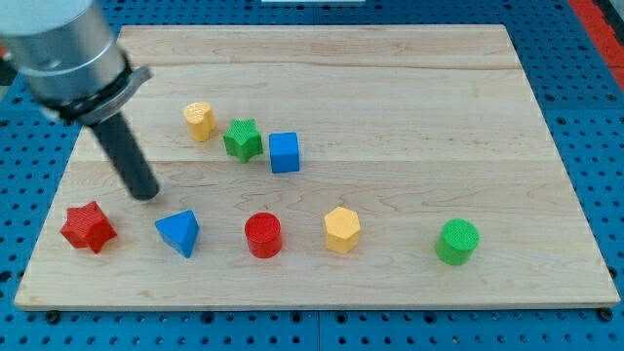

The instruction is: Move the blue cube to the right of the green circle

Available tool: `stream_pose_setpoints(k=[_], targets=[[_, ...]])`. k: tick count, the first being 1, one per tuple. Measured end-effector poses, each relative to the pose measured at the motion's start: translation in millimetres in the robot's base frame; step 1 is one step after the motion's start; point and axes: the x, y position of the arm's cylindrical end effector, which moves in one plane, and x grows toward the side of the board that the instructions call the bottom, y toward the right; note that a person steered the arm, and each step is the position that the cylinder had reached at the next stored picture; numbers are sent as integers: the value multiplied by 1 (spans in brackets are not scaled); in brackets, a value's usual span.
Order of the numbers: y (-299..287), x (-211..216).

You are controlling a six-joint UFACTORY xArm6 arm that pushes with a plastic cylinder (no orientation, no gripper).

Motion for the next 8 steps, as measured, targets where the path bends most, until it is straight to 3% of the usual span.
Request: stream_pose_setpoints(k=[1, 3, 5, 7, 8], targets=[[50, -26], [234, -55], [310, -46], [341, -54], [364, -37]])
